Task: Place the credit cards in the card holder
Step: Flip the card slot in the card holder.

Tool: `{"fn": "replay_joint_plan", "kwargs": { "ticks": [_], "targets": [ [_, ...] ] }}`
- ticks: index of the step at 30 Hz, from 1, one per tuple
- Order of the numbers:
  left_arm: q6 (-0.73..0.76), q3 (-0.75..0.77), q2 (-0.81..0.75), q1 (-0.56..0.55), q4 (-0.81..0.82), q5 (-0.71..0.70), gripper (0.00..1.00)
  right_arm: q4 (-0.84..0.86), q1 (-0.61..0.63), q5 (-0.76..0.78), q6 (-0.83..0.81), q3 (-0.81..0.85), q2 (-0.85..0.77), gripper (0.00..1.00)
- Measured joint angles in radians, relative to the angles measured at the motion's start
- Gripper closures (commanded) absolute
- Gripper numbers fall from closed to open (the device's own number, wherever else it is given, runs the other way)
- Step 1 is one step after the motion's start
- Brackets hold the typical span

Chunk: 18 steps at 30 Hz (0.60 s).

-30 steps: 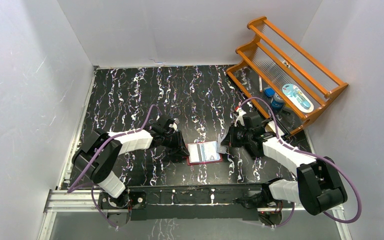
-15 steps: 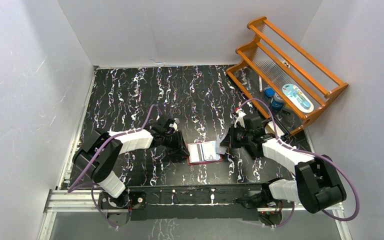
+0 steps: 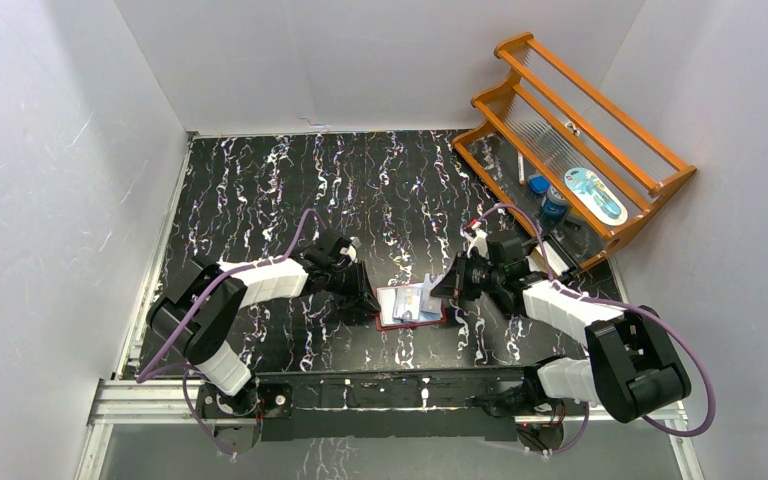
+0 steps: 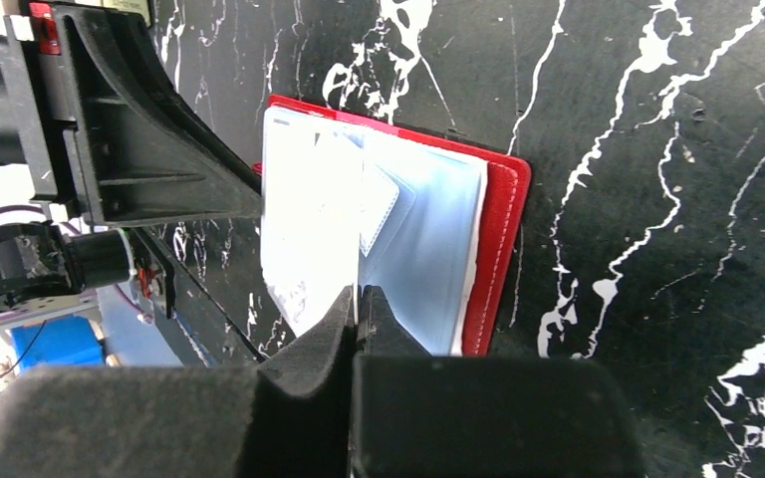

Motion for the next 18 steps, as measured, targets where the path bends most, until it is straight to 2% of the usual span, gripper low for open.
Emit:
{"fn": "replay_joint_plan", "kwargs": {
  "ticks": [12,18],
  "targets": [
    [0.0,0.0,0.0,0.0,0.0,0.0,0.8,0.101,0.0,-0.072,0.107,0.002,-0.002,1.0],
    [0.0,0.004,0.0,-0.002,-0.005,-0.001,0.8,0.203,0.001,-0.106,0.177,0.002,0.055,1.0]
  ]
}}
